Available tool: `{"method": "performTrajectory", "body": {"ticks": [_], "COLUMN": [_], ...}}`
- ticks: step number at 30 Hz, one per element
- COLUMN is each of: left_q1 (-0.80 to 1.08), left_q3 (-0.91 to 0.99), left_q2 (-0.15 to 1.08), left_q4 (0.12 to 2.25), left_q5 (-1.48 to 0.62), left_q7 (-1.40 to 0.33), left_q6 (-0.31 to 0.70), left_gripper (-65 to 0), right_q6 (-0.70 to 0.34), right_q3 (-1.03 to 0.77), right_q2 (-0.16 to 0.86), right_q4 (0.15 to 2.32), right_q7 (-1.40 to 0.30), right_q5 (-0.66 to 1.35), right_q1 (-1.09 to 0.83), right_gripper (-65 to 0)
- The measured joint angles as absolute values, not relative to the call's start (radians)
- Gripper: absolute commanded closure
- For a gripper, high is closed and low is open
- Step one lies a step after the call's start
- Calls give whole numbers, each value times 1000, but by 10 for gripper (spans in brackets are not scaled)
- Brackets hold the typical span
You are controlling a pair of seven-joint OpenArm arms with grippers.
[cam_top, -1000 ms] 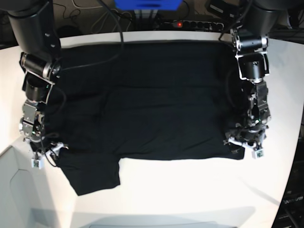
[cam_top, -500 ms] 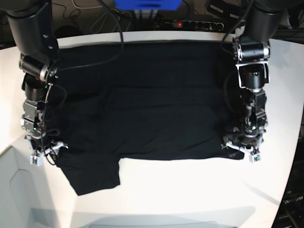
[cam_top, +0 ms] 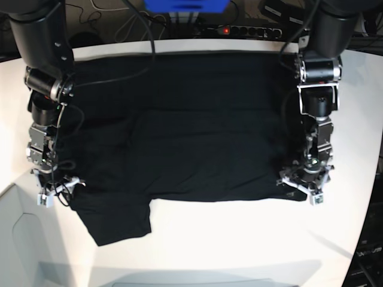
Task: Fold the T-shirt properly
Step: 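Grasp the hem corners with both grippers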
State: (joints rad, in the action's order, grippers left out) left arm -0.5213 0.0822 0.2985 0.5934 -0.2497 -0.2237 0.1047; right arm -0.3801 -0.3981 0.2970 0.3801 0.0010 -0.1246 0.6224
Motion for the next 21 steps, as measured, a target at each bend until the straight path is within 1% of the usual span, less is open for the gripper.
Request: {"method": "performTrajectory", "body": {"ticks": [1,2,7,9,10,11,14,17,21], "left_q1": [-522,-522,-521,-520,-520,-517,-504,-497,-413], "left_q3": [72,72,73,73,73,73,73,76,76], "left_q2": [297,295,296,296,295,295,295,295,296], "left_q4": [594,593,593,594,593,594,599,624,789], "left_q5": [-250,-250,-254,-256,-258,-258,-260,-262,-257], "left_q7": [-224,-223,-223,-223,-223,-220,-200,-226,-307], "left_q6": [105,105,106,110,109,109,109,108,104], "left_gripper": [-397,-353,-88,0,0,-2,0,0,0], "right_q6": [-380,-380,-380,-380,-380,-380,-380,-380,-384], "right_q3": [-398,-398,-398,-398,-398,-398,-398,-398,-398], "right_q2": [297,297,302,303,303,305,305,305,294], "right_q4": [380,380,383,386,386,386,386,388,484], "right_q7": [1,1,2,5,4,3,5,1,-72], "right_q5": [-125,-124,-123,-121,-120,-119,-119,-119,-139], "right_q1": [622,622,614,608,608,606,606,609,585], "right_gripper": [-285,-262,-120,-54,-14,0,0,0,0]}}
